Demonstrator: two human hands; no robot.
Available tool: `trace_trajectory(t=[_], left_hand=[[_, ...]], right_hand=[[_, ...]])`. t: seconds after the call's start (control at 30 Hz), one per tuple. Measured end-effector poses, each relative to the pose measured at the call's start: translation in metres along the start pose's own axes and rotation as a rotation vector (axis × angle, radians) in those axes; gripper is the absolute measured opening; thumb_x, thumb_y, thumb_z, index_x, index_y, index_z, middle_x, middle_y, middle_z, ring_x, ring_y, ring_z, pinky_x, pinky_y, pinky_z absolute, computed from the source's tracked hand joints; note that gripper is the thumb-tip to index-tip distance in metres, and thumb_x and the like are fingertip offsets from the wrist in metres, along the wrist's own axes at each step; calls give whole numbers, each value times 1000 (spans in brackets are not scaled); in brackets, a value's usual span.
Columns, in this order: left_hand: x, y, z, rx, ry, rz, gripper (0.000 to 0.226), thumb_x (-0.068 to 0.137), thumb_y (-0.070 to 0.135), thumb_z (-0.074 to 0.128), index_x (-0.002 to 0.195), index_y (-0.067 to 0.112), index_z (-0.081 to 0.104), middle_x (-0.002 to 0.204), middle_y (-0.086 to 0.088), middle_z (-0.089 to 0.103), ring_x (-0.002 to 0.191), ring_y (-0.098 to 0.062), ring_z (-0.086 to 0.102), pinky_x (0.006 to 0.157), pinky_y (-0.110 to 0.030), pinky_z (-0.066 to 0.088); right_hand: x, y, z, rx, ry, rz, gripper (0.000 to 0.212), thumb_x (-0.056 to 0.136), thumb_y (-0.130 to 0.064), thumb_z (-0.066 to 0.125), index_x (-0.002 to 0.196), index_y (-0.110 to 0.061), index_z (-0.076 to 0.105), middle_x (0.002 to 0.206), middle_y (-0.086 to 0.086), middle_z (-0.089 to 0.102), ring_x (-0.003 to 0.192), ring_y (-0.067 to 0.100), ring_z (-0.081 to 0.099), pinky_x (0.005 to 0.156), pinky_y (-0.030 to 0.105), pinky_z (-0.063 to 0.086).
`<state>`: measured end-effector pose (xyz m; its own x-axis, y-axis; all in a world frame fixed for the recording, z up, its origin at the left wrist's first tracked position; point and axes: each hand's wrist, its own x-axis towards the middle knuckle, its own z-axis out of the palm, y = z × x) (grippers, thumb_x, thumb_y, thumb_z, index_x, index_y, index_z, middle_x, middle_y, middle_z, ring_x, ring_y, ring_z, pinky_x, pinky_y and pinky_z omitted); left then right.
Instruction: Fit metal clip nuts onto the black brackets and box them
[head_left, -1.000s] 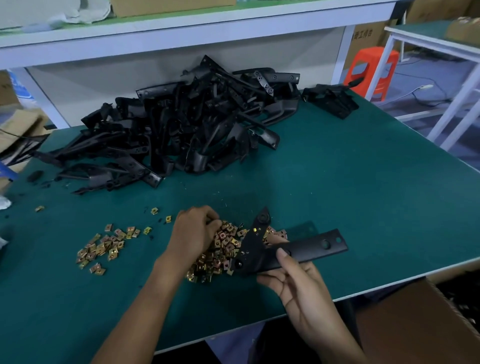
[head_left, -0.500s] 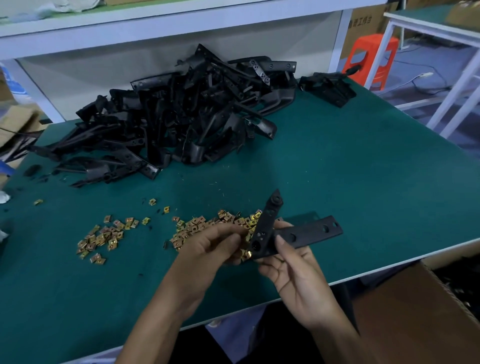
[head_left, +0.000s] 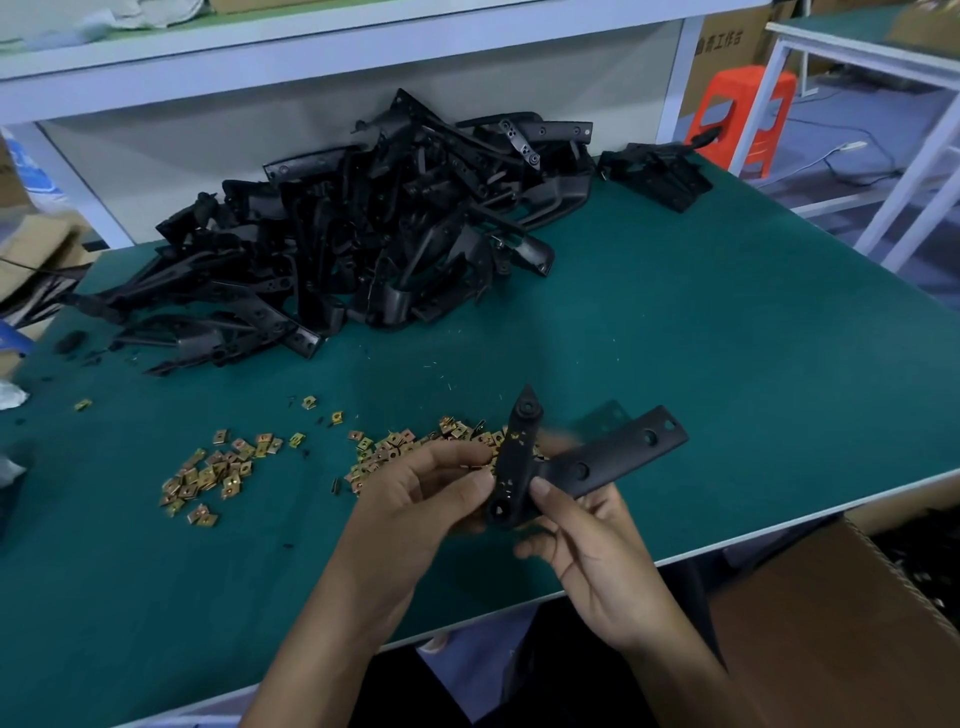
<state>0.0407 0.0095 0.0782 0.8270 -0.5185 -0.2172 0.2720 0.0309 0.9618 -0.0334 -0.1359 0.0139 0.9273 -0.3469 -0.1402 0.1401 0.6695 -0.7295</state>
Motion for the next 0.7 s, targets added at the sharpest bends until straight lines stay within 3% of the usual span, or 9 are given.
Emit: trace_trajectory(t=[0.13, 0.33, 0.53, 0.7], left_hand=[[1, 11, -15, 127, -66, -62, 32, 69, 21, 78, 101, 29, 77, 81, -9, 72, 74, -15, 68, 67, -19, 54], [4, 14, -19, 348, -117, -88, 41, 88, 1, 73, 120, 25, 66, 78, -4, 75, 77, -11, 71, 72, -15, 52], [8, 8, -16, 421, -62, 3, 33, 91, 6, 72, 118, 24, 66, 86, -2, 78, 83, -10, 73, 77, -19, 53], [28, -4, -19, 390, -39, 104, 18, 101, 18, 60, 106, 25, 76, 94, 3, 79, 90, -8, 74, 78, -19, 53]], right_hand=[[-1, 1, -1, -68, -16, 3, 44, 79, -13, 75, 118, -8, 55, 105, 23, 69, 76, 28, 71, 47, 32, 56], [2, 8, 0, -232, -3, -45, 36, 85, -15, 76, 112, -8, 53, 96, 19, 72, 78, 30, 73, 46, 31, 54], [5, 14, 2, -264, 81, -96, 30, 92, -6, 68, 117, 1, 54, 100, 23, 73, 78, 31, 72, 46, 31, 52], [6, 13, 5, -146, 87, -105, 36, 83, -13, 72, 114, -7, 54, 96, 13, 73, 77, 21, 71, 43, 29, 50]])
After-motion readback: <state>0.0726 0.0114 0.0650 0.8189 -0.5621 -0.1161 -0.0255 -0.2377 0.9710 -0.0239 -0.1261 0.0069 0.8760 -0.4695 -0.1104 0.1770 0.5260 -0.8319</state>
